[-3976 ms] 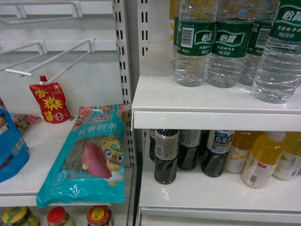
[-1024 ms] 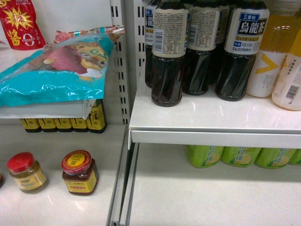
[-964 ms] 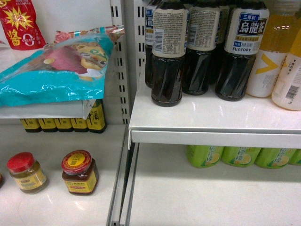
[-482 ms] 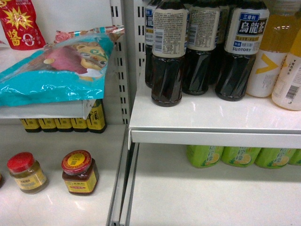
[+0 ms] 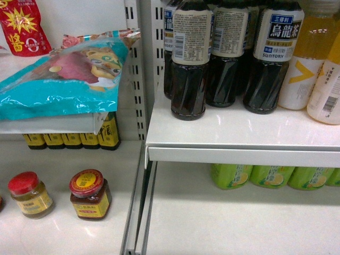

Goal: Move water from second to third shelf

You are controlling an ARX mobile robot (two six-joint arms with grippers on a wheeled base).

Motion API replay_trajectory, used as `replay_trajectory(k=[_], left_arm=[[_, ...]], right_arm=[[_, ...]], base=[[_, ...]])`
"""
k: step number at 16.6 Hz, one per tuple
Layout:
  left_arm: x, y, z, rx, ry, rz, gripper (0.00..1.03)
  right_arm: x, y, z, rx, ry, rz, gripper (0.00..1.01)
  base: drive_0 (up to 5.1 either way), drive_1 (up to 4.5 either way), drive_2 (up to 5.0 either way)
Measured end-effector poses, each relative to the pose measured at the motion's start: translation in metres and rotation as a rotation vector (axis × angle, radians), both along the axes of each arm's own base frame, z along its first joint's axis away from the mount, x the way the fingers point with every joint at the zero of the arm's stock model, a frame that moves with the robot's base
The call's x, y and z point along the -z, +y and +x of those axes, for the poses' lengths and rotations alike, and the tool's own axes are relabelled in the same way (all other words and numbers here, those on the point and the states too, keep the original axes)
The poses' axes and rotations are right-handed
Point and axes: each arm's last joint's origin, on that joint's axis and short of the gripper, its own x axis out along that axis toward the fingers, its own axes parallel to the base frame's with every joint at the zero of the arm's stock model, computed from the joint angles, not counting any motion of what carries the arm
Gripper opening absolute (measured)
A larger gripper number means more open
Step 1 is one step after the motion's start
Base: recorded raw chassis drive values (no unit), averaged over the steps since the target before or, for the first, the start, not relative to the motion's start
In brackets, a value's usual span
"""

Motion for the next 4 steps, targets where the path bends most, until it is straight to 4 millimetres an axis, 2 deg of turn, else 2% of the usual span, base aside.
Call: replay_trajectory(k=[4], left_arm=[[0.0000, 0.0000, 0.0000, 0.000, 0.000, 0.000, 0.98]], right_arm=[[0.0000, 0.0000, 0.0000, 0.000, 0.000, 0.000, 0.98]], base=[[0.0, 0.00, 0.0]])
